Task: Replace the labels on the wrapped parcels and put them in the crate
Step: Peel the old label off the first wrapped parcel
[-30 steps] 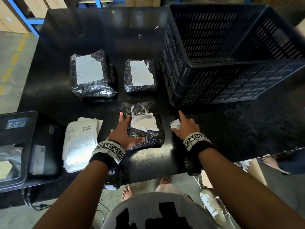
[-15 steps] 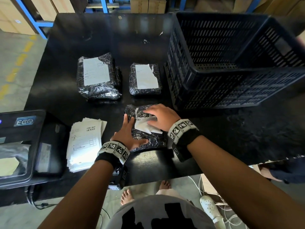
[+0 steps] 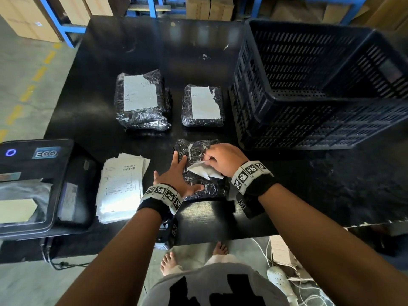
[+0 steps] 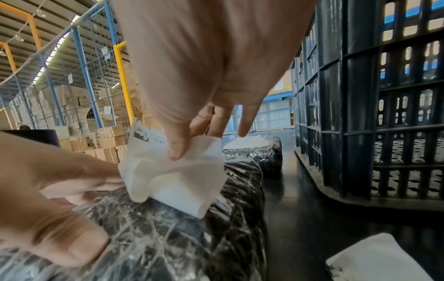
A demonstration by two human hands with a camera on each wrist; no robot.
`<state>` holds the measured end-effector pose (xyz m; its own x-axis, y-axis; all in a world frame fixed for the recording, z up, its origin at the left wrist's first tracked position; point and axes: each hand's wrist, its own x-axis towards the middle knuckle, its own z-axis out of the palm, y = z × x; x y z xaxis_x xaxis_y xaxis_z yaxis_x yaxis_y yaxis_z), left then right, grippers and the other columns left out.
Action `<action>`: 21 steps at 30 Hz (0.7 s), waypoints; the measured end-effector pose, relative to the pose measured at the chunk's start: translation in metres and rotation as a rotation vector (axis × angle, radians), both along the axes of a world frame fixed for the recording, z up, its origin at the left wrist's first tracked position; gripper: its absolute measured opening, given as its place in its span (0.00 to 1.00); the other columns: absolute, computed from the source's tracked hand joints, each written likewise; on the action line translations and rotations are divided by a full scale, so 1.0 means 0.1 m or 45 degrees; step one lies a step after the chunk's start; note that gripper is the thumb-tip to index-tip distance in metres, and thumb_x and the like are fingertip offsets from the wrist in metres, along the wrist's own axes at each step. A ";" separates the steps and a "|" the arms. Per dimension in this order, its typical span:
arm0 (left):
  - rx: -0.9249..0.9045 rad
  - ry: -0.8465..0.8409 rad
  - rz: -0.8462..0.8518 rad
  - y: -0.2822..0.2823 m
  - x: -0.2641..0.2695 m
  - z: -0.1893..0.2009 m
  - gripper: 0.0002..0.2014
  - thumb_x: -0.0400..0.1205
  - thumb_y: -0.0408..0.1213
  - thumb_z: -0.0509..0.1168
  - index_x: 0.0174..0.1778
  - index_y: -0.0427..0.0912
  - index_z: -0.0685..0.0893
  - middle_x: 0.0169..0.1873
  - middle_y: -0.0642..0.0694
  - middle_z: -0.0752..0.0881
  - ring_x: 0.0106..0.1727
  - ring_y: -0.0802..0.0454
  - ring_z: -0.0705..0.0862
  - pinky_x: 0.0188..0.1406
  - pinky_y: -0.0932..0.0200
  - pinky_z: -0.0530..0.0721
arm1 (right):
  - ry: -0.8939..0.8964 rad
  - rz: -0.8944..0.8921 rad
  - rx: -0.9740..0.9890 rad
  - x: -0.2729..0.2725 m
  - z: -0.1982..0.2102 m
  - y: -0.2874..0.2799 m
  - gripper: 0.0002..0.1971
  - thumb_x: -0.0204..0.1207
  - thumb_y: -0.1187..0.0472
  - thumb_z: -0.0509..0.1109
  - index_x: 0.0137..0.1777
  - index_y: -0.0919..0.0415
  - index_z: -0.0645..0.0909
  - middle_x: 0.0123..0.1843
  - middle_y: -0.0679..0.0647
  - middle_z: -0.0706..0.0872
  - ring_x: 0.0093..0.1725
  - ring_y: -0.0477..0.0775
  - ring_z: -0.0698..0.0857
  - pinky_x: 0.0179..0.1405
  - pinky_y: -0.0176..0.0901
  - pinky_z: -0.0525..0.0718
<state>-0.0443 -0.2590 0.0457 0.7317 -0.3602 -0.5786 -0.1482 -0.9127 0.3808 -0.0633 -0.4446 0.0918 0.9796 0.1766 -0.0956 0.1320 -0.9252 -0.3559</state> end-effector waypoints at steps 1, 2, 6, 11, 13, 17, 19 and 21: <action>0.002 0.005 0.000 0.00 0.00 0.01 0.56 0.67 0.69 0.68 0.82 0.60 0.40 0.80 0.60 0.28 0.77 0.49 0.71 0.78 0.29 0.41 | 0.023 -0.007 0.002 -0.01 0.00 -0.01 0.07 0.80 0.56 0.69 0.45 0.56 0.87 0.48 0.46 0.87 0.50 0.50 0.83 0.54 0.40 0.76; -0.002 0.010 0.002 0.00 0.00 0.02 0.55 0.67 0.69 0.68 0.82 0.60 0.40 0.80 0.60 0.29 0.77 0.49 0.70 0.78 0.29 0.41 | 0.047 -0.015 0.007 -0.02 0.00 -0.01 0.07 0.80 0.55 0.69 0.44 0.55 0.86 0.47 0.46 0.86 0.50 0.49 0.83 0.52 0.40 0.76; -0.021 0.007 0.015 0.01 -0.01 0.04 0.55 0.67 0.68 0.69 0.82 0.61 0.40 0.80 0.60 0.29 0.78 0.49 0.69 0.78 0.29 0.39 | 0.100 -0.053 0.034 -0.09 0.02 -0.05 0.09 0.80 0.54 0.68 0.38 0.49 0.78 0.42 0.41 0.79 0.47 0.46 0.80 0.50 0.41 0.76; 0.012 0.011 0.000 0.01 0.00 0.05 0.54 0.67 0.69 0.68 0.82 0.62 0.40 0.80 0.60 0.29 0.78 0.49 0.68 0.77 0.28 0.40 | 0.122 -0.114 0.069 -0.20 0.10 -0.12 0.08 0.81 0.52 0.68 0.42 0.53 0.82 0.42 0.40 0.78 0.43 0.44 0.78 0.45 0.39 0.72; 0.028 0.002 -0.007 -0.01 0.00 0.05 0.54 0.68 0.70 0.68 0.82 0.62 0.40 0.80 0.60 0.29 0.78 0.49 0.69 0.78 0.28 0.41 | 0.132 -0.143 0.094 -0.25 0.13 -0.14 0.08 0.81 0.53 0.67 0.46 0.54 0.84 0.44 0.41 0.80 0.45 0.45 0.79 0.47 0.41 0.74; 0.045 -0.012 -0.009 -0.02 -0.01 0.06 0.54 0.68 0.71 0.67 0.82 0.61 0.40 0.80 0.59 0.29 0.78 0.48 0.68 0.78 0.28 0.43 | 0.166 -0.223 0.103 -0.39 0.20 -0.18 0.08 0.81 0.52 0.67 0.50 0.53 0.85 0.49 0.41 0.82 0.49 0.46 0.80 0.50 0.41 0.73; 0.032 -0.011 -0.005 -0.03 -0.01 0.07 0.55 0.67 0.70 0.67 0.82 0.61 0.40 0.80 0.59 0.30 0.79 0.47 0.67 0.78 0.27 0.43 | 0.178 -0.273 0.153 -0.46 0.21 -0.20 0.07 0.80 0.52 0.68 0.49 0.52 0.85 0.50 0.42 0.83 0.52 0.46 0.81 0.53 0.43 0.76; 0.023 -0.008 0.000 -0.02 -0.01 0.08 0.56 0.67 0.70 0.68 0.82 0.60 0.40 0.80 0.59 0.30 0.79 0.47 0.66 0.77 0.27 0.43 | 0.190 -0.301 0.197 -0.52 0.22 -0.20 0.07 0.80 0.52 0.68 0.48 0.52 0.85 0.52 0.43 0.85 0.55 0.47 0.82 0.57 0.45 0.77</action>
